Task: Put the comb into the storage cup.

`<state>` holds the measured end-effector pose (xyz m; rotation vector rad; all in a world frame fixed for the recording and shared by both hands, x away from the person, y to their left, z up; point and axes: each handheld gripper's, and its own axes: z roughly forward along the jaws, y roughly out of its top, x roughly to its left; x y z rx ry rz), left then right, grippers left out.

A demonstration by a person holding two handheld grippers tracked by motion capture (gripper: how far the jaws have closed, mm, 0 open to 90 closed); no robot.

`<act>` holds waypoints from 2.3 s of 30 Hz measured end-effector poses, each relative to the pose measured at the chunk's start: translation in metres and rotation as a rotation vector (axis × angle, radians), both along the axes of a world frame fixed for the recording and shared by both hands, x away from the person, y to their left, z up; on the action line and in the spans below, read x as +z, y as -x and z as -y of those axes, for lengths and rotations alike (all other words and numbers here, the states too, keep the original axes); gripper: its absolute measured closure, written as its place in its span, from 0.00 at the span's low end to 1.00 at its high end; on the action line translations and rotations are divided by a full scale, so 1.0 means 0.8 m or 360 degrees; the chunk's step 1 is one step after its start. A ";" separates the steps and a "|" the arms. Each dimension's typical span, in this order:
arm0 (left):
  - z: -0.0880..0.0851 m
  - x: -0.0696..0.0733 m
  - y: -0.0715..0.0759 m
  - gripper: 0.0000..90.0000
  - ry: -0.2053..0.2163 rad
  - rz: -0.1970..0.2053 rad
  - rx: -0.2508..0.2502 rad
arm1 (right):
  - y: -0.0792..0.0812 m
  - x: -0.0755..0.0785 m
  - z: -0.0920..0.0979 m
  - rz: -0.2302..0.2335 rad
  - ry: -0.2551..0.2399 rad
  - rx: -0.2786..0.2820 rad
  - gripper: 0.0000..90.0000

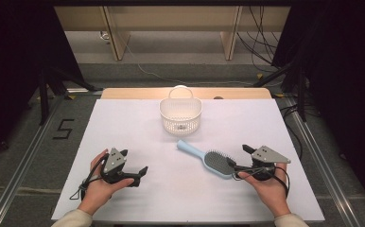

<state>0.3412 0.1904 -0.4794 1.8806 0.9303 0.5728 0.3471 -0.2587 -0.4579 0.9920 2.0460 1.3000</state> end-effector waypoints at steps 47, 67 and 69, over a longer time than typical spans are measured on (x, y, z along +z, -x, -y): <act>0.002 0.001 0.000 0.05 0.0014 -0.0004 -0.0018 | -0.097 0.022 -0.158 -0.0376 0.0176 0.0048 1.00; 0.002 0.001 0.000 0.05 0.0007 -0.0010 -0.0026 | -0.142 0.004 -0.209 -0.0654 0.0295 -0.0108 1.00; 0.002 0.001 0.000 0.05 0.0009 -0.0012 -0.0026 | -0.146 0.003 -0.210 -0.0676 0.0302 -0.0123 1.00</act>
